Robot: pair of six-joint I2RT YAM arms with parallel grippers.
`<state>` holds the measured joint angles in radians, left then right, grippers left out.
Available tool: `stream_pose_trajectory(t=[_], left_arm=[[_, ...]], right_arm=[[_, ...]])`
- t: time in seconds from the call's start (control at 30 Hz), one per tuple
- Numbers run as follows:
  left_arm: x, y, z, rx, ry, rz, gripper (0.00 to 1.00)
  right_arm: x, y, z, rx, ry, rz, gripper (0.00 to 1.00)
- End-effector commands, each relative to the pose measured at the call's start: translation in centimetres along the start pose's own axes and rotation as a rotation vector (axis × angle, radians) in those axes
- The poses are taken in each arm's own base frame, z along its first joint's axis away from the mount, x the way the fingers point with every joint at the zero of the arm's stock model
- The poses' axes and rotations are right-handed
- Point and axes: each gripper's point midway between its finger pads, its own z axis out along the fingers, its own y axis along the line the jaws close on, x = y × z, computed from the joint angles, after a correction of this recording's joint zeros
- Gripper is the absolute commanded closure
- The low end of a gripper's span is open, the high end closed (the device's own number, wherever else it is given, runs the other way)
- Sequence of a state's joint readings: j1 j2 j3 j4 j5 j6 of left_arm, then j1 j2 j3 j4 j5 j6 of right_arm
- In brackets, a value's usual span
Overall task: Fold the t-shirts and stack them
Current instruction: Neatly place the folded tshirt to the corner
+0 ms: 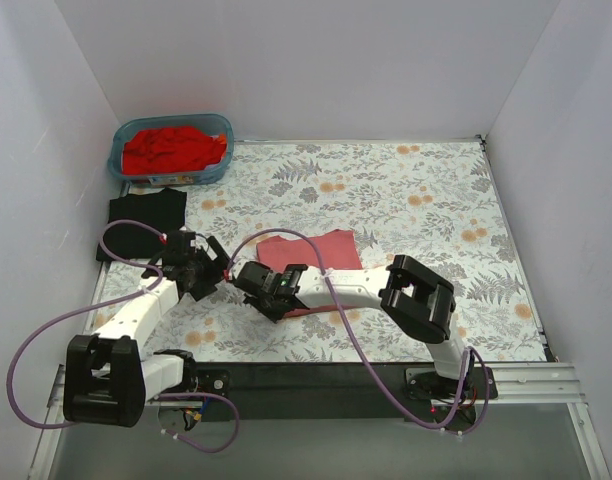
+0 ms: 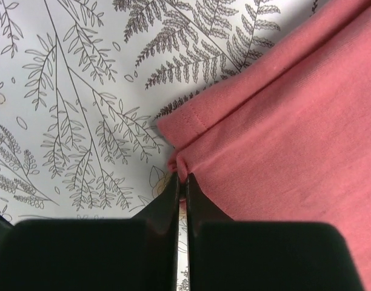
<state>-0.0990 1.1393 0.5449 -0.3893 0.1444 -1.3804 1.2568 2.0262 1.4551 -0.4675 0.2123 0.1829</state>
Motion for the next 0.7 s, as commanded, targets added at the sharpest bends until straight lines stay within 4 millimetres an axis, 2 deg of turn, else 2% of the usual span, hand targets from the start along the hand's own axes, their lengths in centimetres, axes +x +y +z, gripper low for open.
stream_pose_trajectory(t=[0.0, 0.03, 0.2, 0.23, 0.3, 0.47, 0.67], left_arm=[[1.8, -1.4, -0.2, 0.091, 0.085, 0.008, 0.13], [2.2, -1.5, -0.2, 0.101, 0.101, 0.003, 0.10], [4.0, -3.5, -0.5, 0.208, 0.213, -0.093, 0.08], [4.2, -3.6, -0.4, 0.213, 0.220, -0.103, 0.08], [4.4, -3.8, -0.4, 0.222, 0.238, -0.126, 0.08], [5.2, -4.5, -0.5, 0.240, 0.271, -0.157, 0.08], [7.4, -5.5, 0.0, 0.252, 0.349, -0.178, 0.08]], right_arm=[[-1.6, -0.7, -1.9, -0.026, -0.089, 0.045, 0.99], [-1.7, -0.8, -2.6, -0.041, -0.108, 0.062, 0.99], [-2.2, -1.5, -3.7, -0.086, -0.157, 0.127, 0.99], [-2.8, -1.3, -4.2, -0.107, -0.186, 0.144, 0.99], [-2.3, -1.5, -4.2, -0.124, -0.187, 0.161, 0.99], [-2.9, -1.7, -4.9, -0.142, -0.225, 0.188, 0.99], [-3.0, -1.9, -5.4, -0.149, -0.250, 0.197, 0.99]])
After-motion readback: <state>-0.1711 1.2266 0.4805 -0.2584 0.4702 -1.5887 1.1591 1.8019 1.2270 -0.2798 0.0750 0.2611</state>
